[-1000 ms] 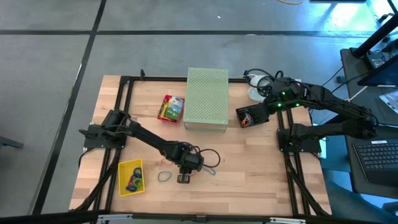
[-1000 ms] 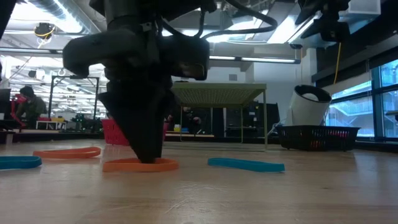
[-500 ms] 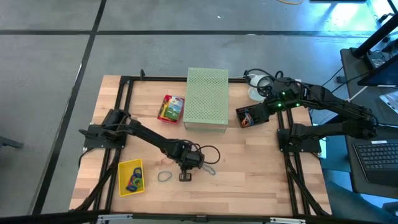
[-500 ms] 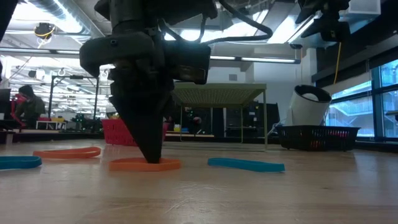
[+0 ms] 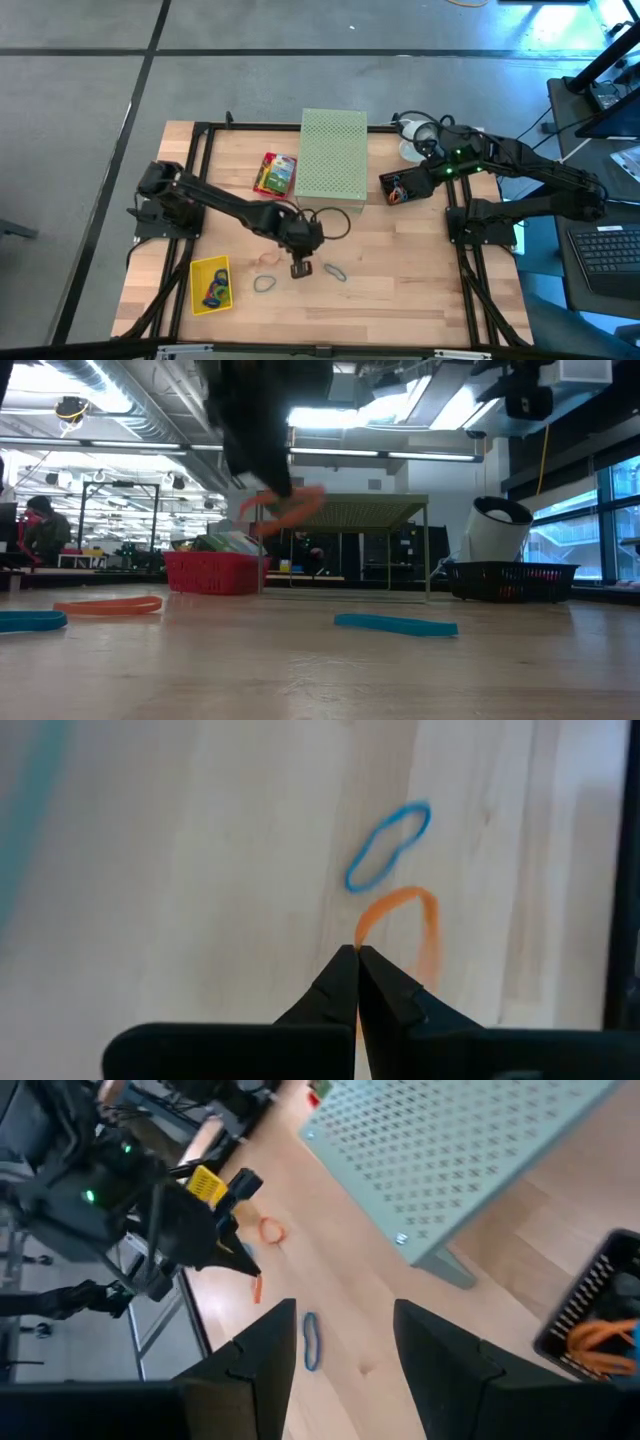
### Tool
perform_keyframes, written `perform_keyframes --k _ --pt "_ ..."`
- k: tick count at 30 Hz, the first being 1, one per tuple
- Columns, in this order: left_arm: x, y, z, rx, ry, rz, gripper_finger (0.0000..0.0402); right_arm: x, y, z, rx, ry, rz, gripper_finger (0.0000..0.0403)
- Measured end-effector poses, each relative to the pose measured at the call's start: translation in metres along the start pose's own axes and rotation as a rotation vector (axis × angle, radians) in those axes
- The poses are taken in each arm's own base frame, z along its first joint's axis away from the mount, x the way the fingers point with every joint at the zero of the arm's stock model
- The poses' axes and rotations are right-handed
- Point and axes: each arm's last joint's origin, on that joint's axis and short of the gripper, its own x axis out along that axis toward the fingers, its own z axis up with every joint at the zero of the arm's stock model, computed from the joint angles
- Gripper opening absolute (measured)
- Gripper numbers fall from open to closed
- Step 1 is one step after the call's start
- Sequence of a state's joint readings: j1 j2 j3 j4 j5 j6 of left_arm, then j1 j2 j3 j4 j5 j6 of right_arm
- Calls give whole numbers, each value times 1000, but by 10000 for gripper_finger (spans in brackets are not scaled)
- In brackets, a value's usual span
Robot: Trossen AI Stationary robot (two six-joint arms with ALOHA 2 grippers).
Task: Pick & Place Office Desk Supplies
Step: Put the orange rubber band into the black bin
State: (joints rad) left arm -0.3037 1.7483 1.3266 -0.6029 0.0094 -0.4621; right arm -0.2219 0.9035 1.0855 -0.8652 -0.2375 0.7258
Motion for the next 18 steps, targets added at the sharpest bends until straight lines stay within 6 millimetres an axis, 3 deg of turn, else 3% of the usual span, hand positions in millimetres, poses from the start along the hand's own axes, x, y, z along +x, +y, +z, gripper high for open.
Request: perform_keyframes --k 11,18 --pt "-88 31 20 -135 -297 73 2 1 35 4 -114 -208 170 157" --pt "-123 54 34 -163 -503 122 2 27 53 9 -108 -205 247 159"
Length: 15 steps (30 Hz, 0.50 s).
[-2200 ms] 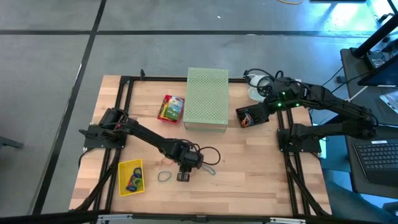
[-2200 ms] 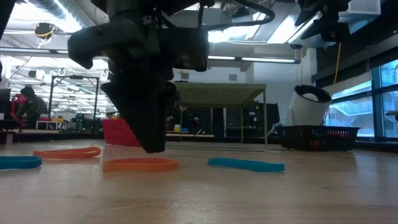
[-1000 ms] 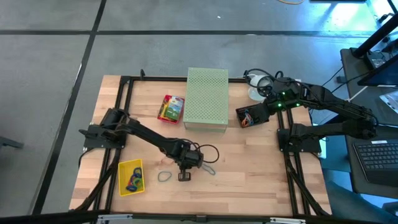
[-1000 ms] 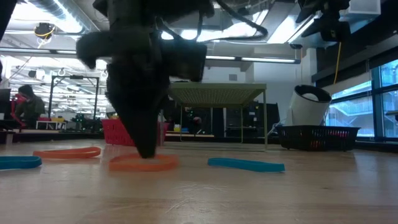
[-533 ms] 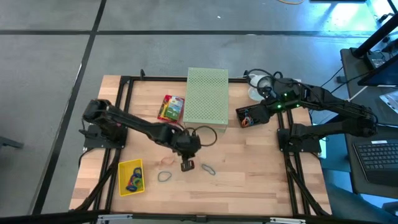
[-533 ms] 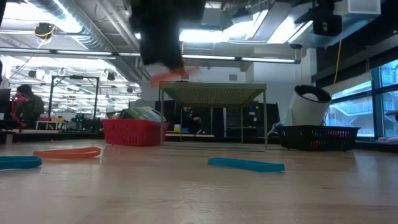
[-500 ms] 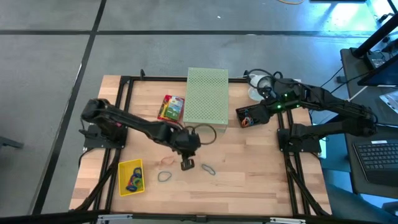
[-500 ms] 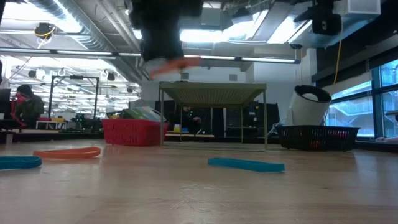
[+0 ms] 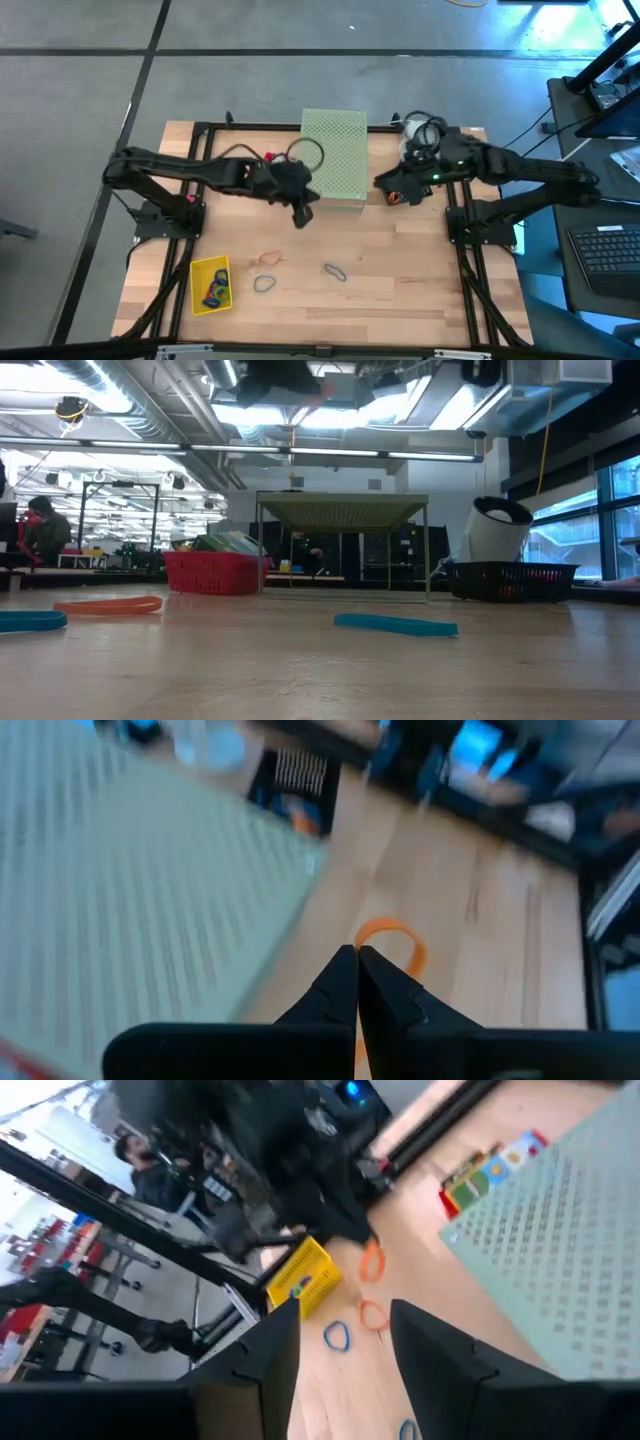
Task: Pick & Place Office Desk Supplies
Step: Put the orange rubber band into the black bin
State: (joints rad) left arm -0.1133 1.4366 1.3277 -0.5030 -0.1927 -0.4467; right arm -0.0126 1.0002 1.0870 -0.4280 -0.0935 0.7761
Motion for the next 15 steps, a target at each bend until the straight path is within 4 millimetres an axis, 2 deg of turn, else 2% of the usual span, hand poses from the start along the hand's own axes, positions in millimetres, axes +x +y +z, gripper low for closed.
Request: perform_keyframes --k 4,8,15 --pt "-1 9 14 8 -93 -2 2 28 -1 -5 3 63 5 178" --pt "0 14 20 4 -130 2 2 52 -2 -10 48 79 -10 204" --pt "0 14 19 35 -122 -2 2 69 -4 -10 74 51 -9 234"
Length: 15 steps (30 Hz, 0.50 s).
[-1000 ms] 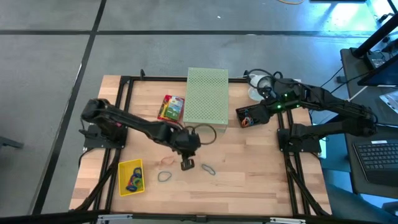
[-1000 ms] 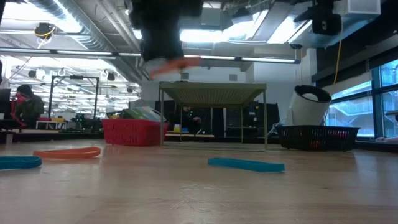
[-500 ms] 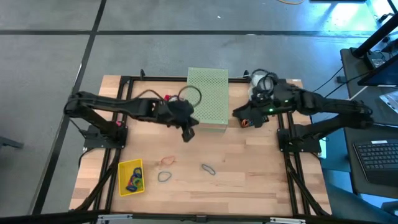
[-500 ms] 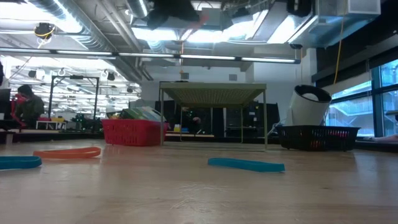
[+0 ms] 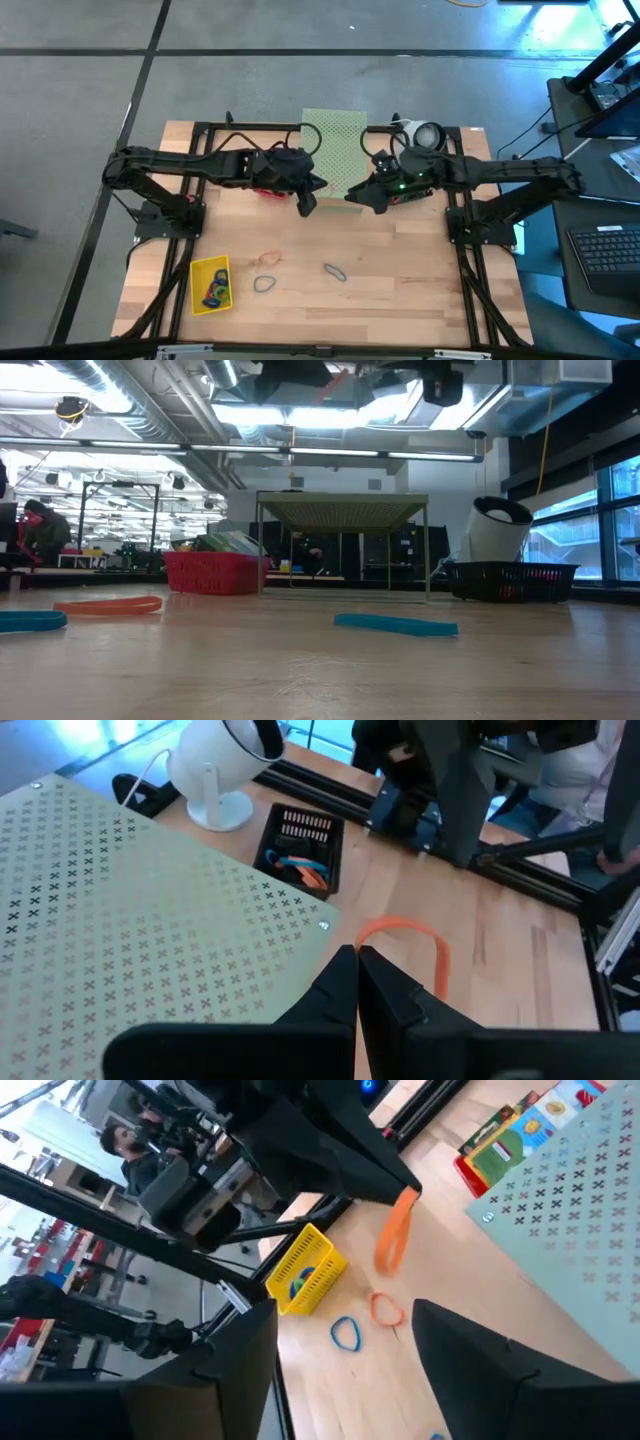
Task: Pick & Place Office Desk Supplies
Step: Put the orange rubber band into the black bin
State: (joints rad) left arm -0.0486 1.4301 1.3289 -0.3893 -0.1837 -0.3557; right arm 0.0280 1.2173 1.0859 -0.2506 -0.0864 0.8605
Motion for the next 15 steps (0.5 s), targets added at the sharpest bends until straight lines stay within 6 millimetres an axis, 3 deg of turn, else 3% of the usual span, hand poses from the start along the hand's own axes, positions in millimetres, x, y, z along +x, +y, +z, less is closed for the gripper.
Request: perform_keyframes --k 15 --pt "2 -1 5 -10 -43 -41 2 26 -7 -1 31 -28 -37 240"
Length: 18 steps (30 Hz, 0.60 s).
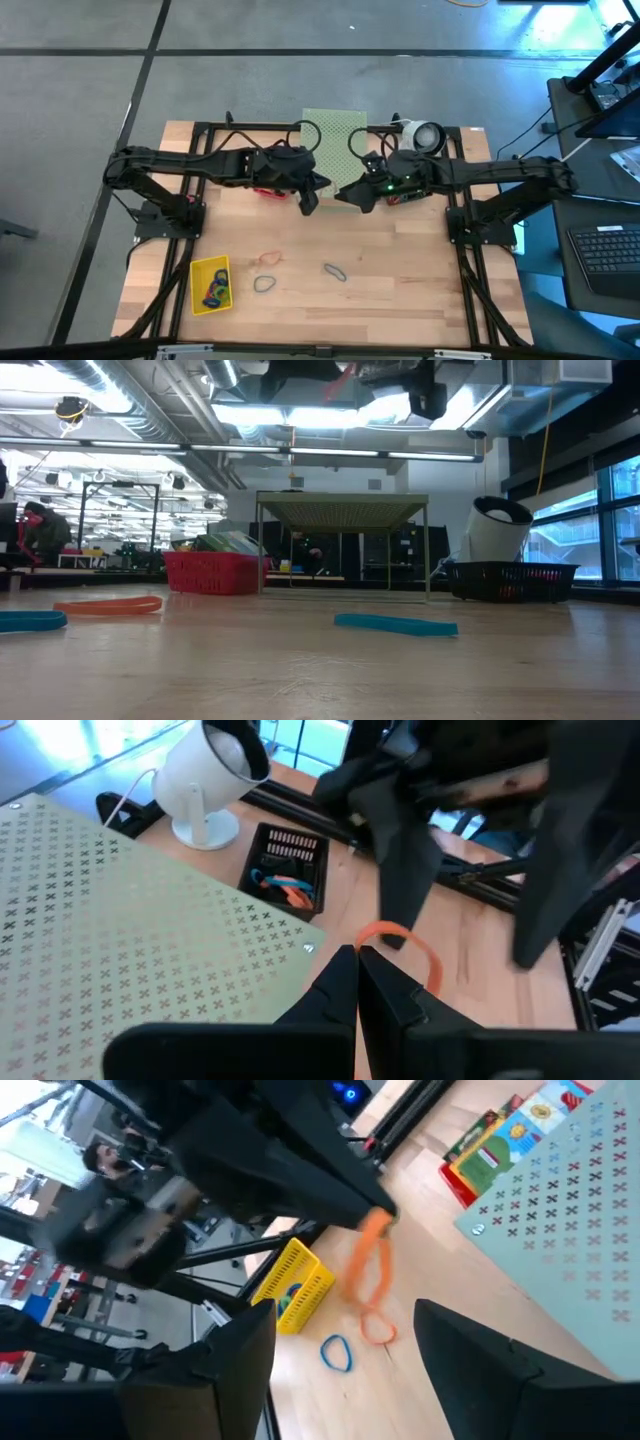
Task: Pick & Place Office Desk Supplies
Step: Put the orange rubber band into the black bin
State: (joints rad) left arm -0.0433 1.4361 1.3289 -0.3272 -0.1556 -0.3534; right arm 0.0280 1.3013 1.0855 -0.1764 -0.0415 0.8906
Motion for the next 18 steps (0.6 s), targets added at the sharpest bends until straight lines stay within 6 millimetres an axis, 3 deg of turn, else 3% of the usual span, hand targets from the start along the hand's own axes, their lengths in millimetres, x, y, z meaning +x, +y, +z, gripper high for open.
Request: perform_keyframes --k 14,18 --pt "0 -2 4 -4 -30 -46 2 7 -2 2 15 -66 -41 240" --pt "0 -4 5 -6 -43 -68 2 8 -3 3 36 -95 -62 224"
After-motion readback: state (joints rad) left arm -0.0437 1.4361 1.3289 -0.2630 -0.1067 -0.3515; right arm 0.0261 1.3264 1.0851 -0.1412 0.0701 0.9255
